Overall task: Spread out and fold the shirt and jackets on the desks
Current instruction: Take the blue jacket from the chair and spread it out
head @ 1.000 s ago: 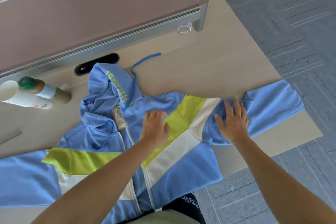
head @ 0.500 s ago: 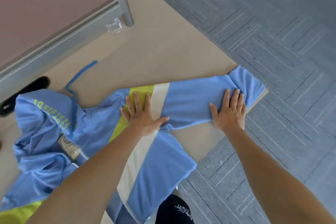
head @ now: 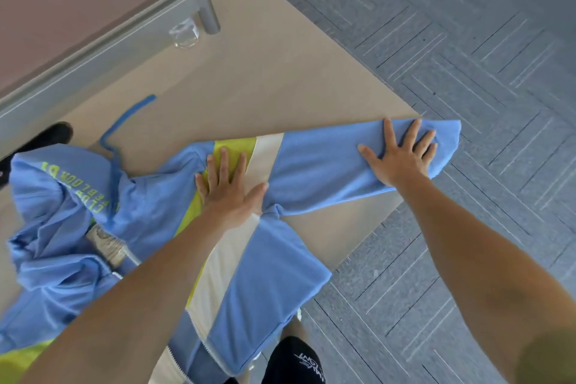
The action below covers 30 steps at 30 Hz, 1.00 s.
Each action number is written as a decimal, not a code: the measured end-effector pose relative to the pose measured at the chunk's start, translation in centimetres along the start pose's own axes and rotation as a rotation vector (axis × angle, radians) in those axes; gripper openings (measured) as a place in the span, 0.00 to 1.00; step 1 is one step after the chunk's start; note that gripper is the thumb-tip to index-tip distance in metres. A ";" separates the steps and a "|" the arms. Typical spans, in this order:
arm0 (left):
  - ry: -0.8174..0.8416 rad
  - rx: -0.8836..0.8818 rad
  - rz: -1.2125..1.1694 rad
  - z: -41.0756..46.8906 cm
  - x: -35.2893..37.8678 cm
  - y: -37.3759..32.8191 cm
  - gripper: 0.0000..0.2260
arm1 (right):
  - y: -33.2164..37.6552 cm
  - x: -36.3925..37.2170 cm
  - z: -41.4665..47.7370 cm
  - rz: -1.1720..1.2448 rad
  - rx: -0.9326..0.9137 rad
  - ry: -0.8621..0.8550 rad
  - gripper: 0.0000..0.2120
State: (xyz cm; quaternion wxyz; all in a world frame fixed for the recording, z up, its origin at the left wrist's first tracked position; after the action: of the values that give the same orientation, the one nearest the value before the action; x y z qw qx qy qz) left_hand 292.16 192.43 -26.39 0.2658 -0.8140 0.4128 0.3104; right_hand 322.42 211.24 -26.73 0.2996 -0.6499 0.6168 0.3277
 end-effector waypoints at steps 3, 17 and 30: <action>-0.038 0.003 -0.032 -0.2 0.2 0.2 0.35 | 1.1 -0.3 -0.3 0.021 -0.001 -0.023 0.42; -0.384 -0.353 -0.303 -8.1 2.9 12.7 0.34 | 23.8 7.8 -10.0 -0.221 -0.822 0.032 0.32; -0.520 -0.472 -1.170 -8.8 -0.2 16.5 0.13 | 28.1 5.2 -10.8 -0.091 -0.858 -0.214 0.21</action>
State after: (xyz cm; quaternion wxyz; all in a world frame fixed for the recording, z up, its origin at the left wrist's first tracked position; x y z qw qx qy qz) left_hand 280.81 177.91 -23.29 0.2956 -0.8384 -0.2514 0.3827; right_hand 295.14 197.87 -23.90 0.0791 -0.7044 0.3613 0.6059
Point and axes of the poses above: each hand's wrist, its own z-axis towards the middle knuckle, its own x-axis out of the palm, y = z × x, the point moved 1 cm from there along z, towards the middle knuckle, and after that the axes turned 12 degrees about y, right-handed, at the moved point
